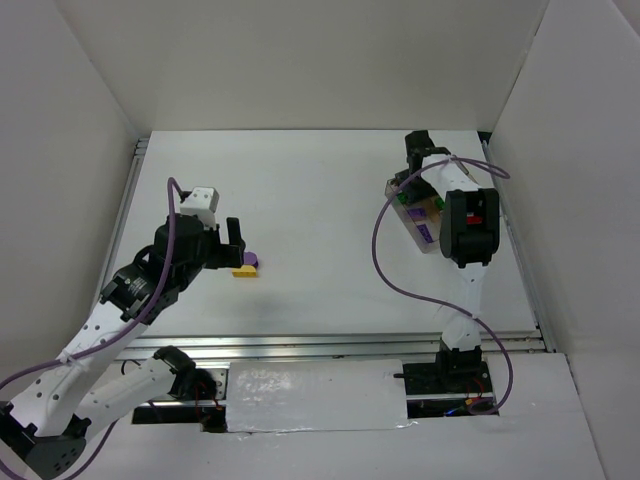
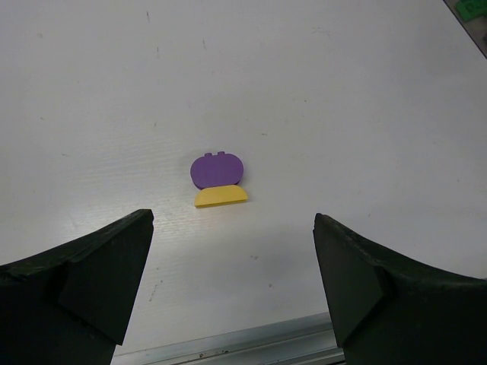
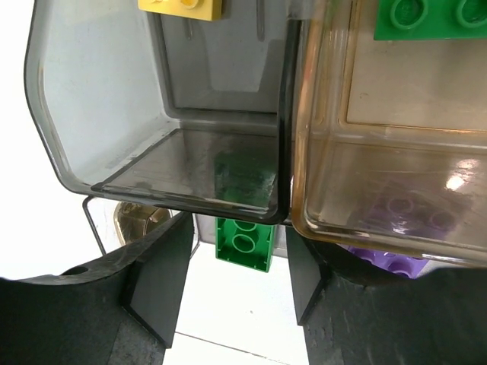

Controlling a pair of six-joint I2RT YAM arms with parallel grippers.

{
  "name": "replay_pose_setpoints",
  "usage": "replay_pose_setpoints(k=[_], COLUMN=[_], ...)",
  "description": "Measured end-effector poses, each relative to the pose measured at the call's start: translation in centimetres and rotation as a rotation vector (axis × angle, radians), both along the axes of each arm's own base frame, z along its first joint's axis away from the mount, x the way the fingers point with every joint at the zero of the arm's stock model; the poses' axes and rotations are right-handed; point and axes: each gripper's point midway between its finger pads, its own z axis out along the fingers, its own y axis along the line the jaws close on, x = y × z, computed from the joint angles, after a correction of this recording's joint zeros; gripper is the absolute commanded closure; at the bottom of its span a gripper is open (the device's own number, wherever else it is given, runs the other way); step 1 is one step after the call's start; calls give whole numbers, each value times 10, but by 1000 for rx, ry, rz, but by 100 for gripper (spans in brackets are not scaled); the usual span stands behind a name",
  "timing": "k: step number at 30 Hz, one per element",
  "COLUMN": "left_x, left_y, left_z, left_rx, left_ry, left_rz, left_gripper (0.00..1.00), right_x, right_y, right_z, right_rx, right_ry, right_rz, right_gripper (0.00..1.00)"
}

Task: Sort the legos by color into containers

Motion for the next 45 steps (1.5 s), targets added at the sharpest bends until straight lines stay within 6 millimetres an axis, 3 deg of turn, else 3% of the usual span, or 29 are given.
replay_pose_setpoints(k=[12,15,16,17,26,27,28,35,36,37,41,45], left_x=[-1,-1,-1,-1,-2,-2,-2,-4,-4,-4,-4,-4], left_y=[-1,-1,-1,-1,-1,-1,-1,-1,-1,-1,0,1], left_z=[1,1,1,1,3,3,3,5,6,6,6,8], left_rx=[-6,-7,-7,-8,-11,-11,-11,-16,-16,-16,-16,-18], left_ry=[-1,-2,-2,-3,-9,-9,-10,-18,-18,-18,-20,-26], left_rz=[-9,-9,-9,-9,-9,-10,-10,-11,-11,-11,-10,-8], left_gripper=[1,1,1,1,0,0,1,0,0,0,0,1], right_x=[11,13,13,12,16,17,18,15,14,11,9,14], right_y=[1,1,1,1,4,4,5,3,3,2,1,1], right_z=[-7,-8,-8,-8,-10,-10,-10,-10,-10,-9,3,32], right_rx=[13,32,38,40,67,67,68,70,69,67,63,59], right_ry=[56,68,72,76,100,102,101,83,80,81,64,3], right_rz=[9,11,12,15,30,32,32,20,19,17,19,33], right_gripper=[42,46,53,54,54,57,67,80,91,93,94,94])
